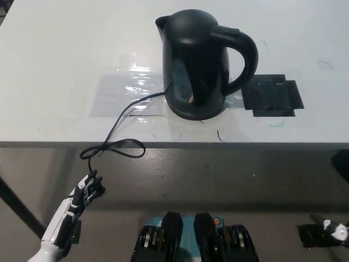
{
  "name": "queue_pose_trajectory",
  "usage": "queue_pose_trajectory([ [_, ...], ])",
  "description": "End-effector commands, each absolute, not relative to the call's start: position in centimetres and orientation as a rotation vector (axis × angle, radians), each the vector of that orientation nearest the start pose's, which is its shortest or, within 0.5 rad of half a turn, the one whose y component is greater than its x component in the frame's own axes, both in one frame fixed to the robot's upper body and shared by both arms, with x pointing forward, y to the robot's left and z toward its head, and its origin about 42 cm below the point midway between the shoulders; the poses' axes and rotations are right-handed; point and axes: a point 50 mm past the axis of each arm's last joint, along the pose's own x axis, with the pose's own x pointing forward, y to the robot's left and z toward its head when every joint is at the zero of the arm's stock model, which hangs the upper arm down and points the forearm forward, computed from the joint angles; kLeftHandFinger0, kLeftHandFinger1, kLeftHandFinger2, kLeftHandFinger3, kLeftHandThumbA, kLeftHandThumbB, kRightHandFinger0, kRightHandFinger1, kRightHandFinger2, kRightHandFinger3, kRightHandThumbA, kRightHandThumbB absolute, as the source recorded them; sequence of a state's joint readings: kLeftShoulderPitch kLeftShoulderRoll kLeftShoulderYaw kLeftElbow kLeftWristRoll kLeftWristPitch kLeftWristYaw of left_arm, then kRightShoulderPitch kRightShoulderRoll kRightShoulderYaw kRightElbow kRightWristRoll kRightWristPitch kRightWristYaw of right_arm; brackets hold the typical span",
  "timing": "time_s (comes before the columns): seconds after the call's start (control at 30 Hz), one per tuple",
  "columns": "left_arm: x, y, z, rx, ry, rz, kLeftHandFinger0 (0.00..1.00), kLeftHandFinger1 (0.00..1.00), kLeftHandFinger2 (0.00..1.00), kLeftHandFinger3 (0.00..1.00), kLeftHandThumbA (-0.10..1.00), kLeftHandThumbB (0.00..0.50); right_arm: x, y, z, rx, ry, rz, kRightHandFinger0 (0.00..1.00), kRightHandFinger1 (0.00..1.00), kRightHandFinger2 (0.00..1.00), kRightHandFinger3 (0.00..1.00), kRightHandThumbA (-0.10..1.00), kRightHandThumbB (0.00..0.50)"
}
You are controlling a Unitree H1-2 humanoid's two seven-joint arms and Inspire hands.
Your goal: A kettle and its base are kept separately on the desk infront of the robot and the robot uses its right hand to lift the kettle by its handle and places it on its base to align it correctly.
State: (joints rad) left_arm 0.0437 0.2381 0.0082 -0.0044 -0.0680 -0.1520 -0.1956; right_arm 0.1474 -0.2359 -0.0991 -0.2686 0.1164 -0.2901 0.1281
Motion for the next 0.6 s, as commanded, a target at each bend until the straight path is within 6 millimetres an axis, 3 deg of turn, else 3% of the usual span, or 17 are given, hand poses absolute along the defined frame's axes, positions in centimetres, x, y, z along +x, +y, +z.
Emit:
queue_pose_trajectory([
  [0.0, 26.7, 28.6, 11.6, 0.203, -0.169, -0.207, 1.0, 1.0, 1.0, 1.0, 1.0, 0.244, 24.3, -29.1, 14.1, -0.191, -0.405, 0.11, 1.0, 1.0, 1.0, 1.0, 1.0, 0.399],
  [0.03, 26.5, 28.5, 11.5, 0.202, -0.168, -0.207, 1.0, 1.0, 1.0, 1.0, 1.0, 0.241, 24.5, -29.1, 13.1, -0.187, -0.372, 0.113, 1.0, 1.0, 1.0, 1.0, 1.0, 0.349],
  [0.1, 26.3, 28.5, 11.4, 0.196, -0.167, -0.204, 1.0, 1.0, 1.0, 1.0, 1.0, 0.234, 24.9, -29.1, 12.1, -0.183, -0.347, 0.117, 1.0, 1.0, 1.0, 1.0, 1.0, 0.376],
  [0.37, 25.6, 28.5, 10.6, 0.186, -0.142, -0.209, 1.0, 1.0, 1.0, 1.0, 1.0, 0.228, 24.8, -28.8, 9.6, -0.173, -0.248, 0.163, 1.0, 1.0, 1.0, 1.0, 1.0, 0.333],
  [0.57, 25.3, 28.4, 10.4, 0.186, -0.126, -0.201, 1.0, 1.0, 1.0, 1.0, 1.0, 0.245, 24.5, -28.7, 9.1, -0.167, -0.212, 0.178, 1.0, 1.0, 1.0, 1.0, 1.0, 0.316],
])
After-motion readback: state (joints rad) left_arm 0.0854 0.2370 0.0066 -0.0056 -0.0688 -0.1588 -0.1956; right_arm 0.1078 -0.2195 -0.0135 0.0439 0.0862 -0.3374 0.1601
